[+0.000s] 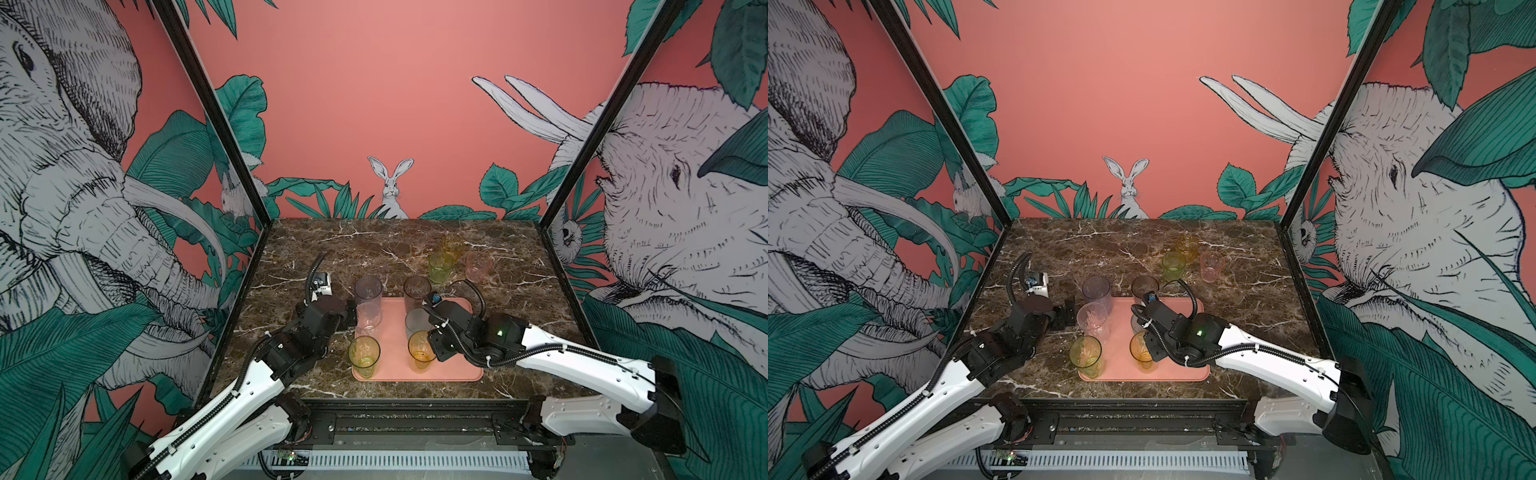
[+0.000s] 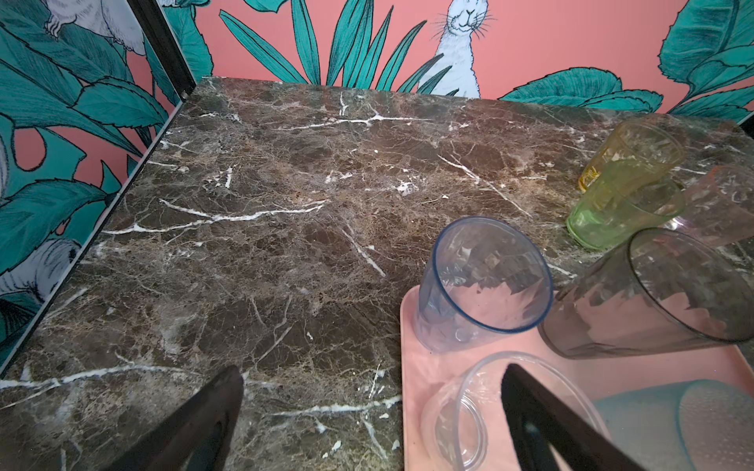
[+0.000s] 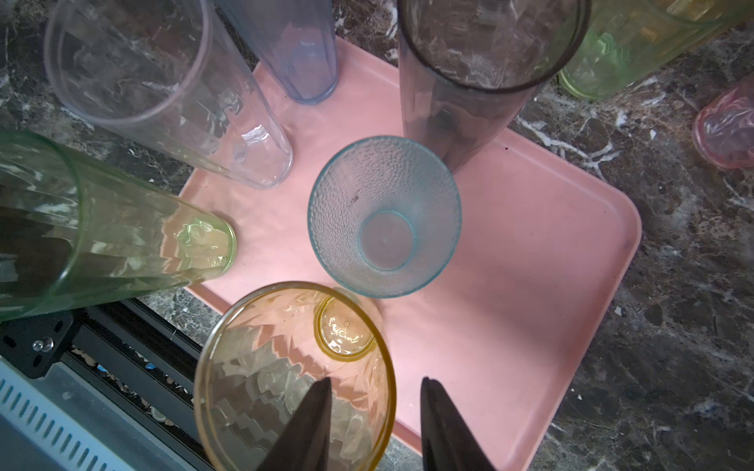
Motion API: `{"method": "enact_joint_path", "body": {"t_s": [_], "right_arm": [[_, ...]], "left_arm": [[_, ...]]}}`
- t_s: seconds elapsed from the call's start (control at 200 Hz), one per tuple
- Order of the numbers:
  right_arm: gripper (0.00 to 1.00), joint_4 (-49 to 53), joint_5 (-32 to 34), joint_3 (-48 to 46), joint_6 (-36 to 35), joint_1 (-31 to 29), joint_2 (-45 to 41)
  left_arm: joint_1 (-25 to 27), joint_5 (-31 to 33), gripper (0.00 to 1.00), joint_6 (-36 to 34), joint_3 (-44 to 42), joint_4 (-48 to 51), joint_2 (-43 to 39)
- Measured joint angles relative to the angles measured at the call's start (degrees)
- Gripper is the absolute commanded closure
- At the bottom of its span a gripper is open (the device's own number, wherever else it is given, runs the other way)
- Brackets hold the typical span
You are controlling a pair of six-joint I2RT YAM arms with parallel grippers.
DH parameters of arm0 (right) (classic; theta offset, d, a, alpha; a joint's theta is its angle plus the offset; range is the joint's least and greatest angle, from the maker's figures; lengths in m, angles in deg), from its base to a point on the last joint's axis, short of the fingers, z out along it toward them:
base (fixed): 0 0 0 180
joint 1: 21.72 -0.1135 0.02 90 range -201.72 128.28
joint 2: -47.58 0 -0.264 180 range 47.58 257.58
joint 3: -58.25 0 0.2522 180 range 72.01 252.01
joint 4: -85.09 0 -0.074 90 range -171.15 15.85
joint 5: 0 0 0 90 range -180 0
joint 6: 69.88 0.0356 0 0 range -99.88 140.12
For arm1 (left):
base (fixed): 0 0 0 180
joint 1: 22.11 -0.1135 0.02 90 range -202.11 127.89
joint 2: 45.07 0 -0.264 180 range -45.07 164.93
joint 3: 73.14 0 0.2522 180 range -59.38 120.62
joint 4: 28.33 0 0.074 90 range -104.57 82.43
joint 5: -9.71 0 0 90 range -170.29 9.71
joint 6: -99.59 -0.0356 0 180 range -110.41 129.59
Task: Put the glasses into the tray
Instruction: 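Open the right gripper to release the amber glass on the tray, then move the right gripper beyond the tray over the yellow glass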
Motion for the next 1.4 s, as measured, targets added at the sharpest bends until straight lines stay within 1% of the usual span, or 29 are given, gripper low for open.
{"method": "enact_joint_path", "body": {"t_s": [0.315, 0.49, 0.75, 0.96, 1.06, 1.396], "right_arm": [[0.57, 2.0, 4.8, 9.8, -5.3, 1.0, -0.4], [0.55, 2.4, 6.3, 17.1, -8.8, 4.1, 0.9], [0.46, 3.0, 7.5, 25.6, -14.2, 8.5, 5.6], [0.41, 3.1, 7.8, 30.8, -17.3, 12.2, 8.7], [0.37, 3.1, 7.5, 33.1, -18.2, 14.8, 10.2], [0.37, 3.3, 3.8, 37.7, -17.7, 24.2, 17.2]], "left_arm": [[0.0, 0.1, 0.01, 0.0, 0.0, 0.1, -0.5], [0.0, 0.2, 0.01, 0.0, 0.0, 0.2, -0.7], [0.0, 0.5, 0.01, 0.0, 0.0, 0.2, -0.9], [0.0, 1.5, 0.01, -0.1, 0.0, 0.3, -0.9], [0.0, 1.7, 0.01, -0.2, 0.0, 0.4, -0.9], [0.0, 2.4, 0.01, -0.9, 0.0, 0.4, 0.2]]}}
